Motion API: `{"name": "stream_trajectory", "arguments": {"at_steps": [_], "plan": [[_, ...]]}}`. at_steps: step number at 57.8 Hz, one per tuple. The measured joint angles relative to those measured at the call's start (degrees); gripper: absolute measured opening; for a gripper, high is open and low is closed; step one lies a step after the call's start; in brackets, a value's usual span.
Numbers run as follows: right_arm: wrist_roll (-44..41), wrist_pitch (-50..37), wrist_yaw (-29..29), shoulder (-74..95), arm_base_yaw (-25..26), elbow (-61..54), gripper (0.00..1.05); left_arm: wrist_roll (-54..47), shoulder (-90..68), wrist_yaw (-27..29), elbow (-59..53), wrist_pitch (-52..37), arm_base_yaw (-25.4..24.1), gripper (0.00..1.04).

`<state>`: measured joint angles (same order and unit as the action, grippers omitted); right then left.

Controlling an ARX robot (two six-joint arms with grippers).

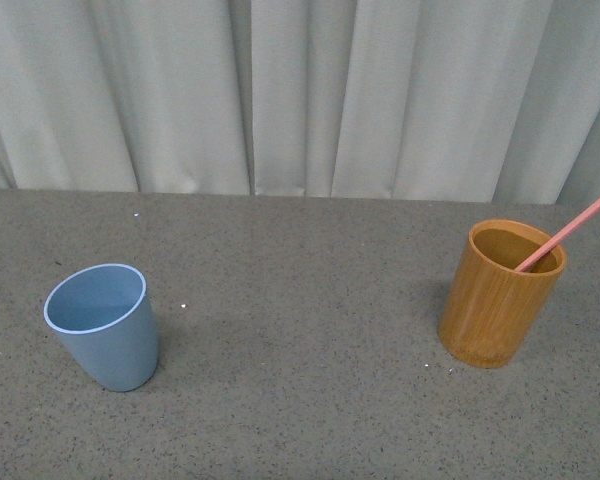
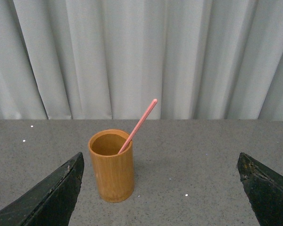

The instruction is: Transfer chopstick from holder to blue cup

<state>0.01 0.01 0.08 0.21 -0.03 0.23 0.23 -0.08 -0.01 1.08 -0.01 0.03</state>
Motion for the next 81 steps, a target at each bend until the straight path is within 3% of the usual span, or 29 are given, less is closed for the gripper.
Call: {"name": "stream_trajectory", "arguments": {"at_steps": [81], "plan": [[0.0, 0.0, 0.0, 0.0, 0.0, 0.0, 0.95, 0.0, 0.0, 0.0, 0.0, 0.0, 0.0, 0.98]]}}
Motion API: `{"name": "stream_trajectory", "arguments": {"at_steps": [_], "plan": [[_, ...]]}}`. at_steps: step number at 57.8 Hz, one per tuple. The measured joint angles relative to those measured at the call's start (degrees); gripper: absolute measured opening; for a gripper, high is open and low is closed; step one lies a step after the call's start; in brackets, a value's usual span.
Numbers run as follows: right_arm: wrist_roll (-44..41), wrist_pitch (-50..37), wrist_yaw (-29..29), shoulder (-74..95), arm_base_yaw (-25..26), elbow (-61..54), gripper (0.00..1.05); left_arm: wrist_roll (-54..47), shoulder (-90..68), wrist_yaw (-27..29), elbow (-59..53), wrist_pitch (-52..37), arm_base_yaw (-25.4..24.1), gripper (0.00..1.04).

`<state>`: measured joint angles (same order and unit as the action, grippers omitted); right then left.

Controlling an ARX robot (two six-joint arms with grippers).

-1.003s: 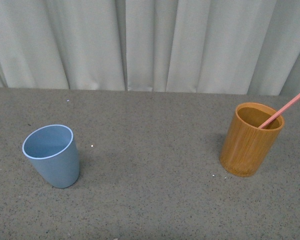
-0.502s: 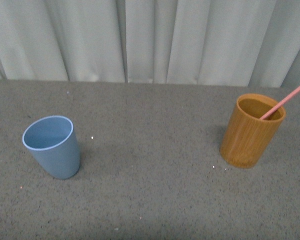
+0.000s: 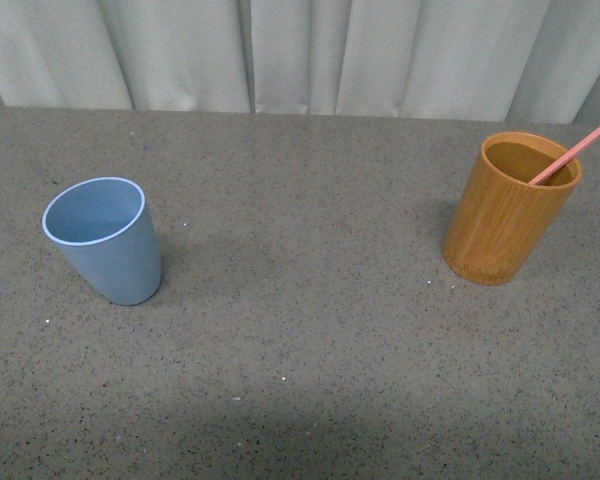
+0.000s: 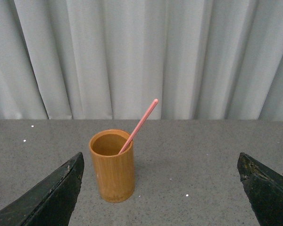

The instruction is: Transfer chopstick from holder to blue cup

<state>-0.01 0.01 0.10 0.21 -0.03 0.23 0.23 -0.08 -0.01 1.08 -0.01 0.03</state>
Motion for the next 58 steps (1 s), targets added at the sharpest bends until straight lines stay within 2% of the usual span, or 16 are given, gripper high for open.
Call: {"name": "stream_trajectory", "arguments": {"at_steps": [58], "plan": [[0.0, 0.0, 0.0, 0.0, 0.0, 0.0, 0.95, 0.0, 0.0, 0.0, 0.0, 0.0, 0.0, 0.98]]}}
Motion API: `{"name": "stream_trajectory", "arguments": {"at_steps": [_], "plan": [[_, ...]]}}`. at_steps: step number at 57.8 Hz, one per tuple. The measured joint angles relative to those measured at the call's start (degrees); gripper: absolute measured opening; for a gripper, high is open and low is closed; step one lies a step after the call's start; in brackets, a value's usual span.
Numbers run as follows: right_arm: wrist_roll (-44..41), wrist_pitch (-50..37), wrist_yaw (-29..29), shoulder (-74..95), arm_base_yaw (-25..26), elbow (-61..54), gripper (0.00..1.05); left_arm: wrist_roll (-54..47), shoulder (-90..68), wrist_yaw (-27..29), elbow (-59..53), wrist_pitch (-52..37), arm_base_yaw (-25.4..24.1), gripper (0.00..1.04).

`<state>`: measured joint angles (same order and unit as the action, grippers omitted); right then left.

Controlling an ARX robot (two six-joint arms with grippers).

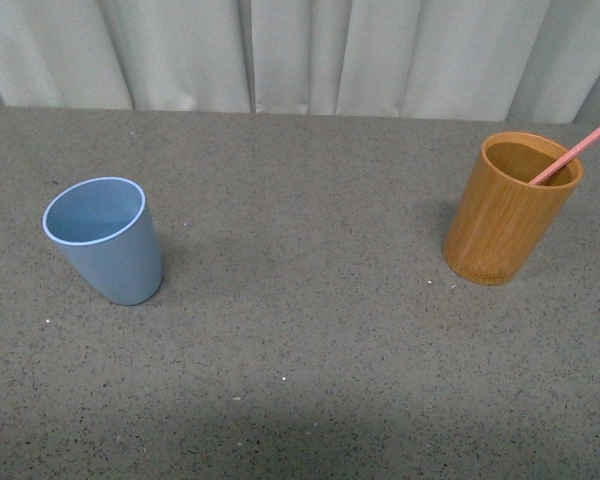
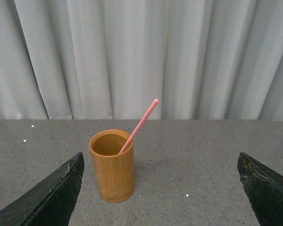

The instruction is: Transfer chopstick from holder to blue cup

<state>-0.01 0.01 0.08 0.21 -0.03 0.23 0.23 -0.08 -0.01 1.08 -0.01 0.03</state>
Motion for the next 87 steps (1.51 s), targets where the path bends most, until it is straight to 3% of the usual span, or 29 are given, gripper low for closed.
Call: {"name": "stream_trajectory", "arguments": {"at_steps": [87], "plan": [[0.0, 0.0, 0.0, 0.0, 0.0, 0.0, 0.95, 0.0, 0.0, 0.0, 0.0, 0.0, 0.0, 0.98]]}}
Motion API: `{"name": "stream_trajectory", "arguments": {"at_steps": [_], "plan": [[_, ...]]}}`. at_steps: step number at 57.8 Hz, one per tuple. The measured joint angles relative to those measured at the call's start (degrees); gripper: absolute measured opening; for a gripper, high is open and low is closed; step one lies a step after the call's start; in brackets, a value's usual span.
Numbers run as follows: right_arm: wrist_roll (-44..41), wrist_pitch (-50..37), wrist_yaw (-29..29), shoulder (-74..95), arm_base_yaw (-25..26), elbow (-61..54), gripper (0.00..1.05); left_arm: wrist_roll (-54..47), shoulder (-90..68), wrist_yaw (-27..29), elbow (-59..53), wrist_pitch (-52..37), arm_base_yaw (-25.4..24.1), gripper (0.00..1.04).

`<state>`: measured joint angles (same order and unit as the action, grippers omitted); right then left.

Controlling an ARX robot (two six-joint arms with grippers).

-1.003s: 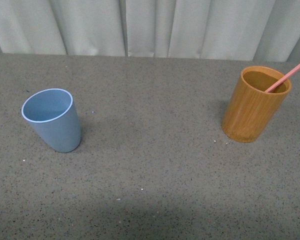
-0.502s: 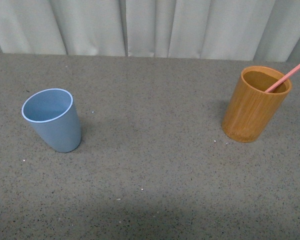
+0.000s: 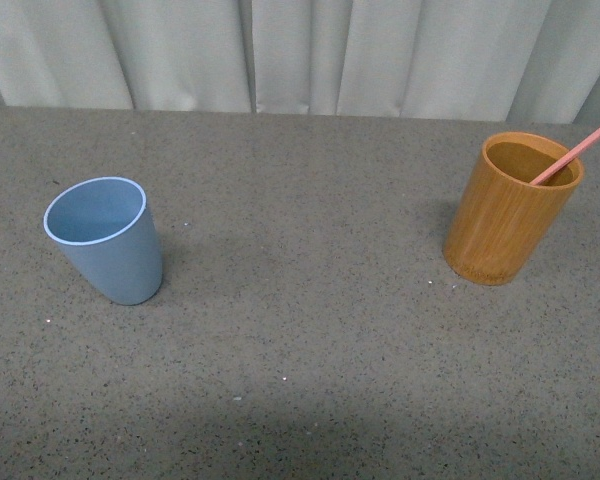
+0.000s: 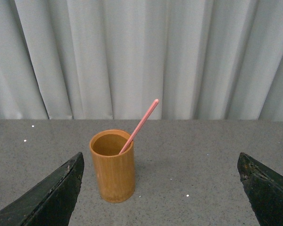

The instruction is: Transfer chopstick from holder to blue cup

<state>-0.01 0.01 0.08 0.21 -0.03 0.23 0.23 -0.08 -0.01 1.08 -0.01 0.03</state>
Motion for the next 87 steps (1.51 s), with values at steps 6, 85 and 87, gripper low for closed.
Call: {"name": "stream_trajectory", "arguments": {"at_steps": [6, 85, 87], "plan": [[0.0, 0.0, 0.0, 0.0, 0.0, 0.0, 0.95, 0.0, 0.0, 0.0, 0.0, 0.0, 0.0, 0.98], [0.0, 0.0, 0.0, 0.0, 0.0, 0.0, 0.95, 42.0, -37.0, 13.0, 7.0, -9.5, -0.9, 0.98], [0.0, 0.0, 0.0, 0.0, 0.0, 0.0, 0.95, 41.9, -40.4, 13.2, 7.8, -11.4, -1.6, 0.98]]}}
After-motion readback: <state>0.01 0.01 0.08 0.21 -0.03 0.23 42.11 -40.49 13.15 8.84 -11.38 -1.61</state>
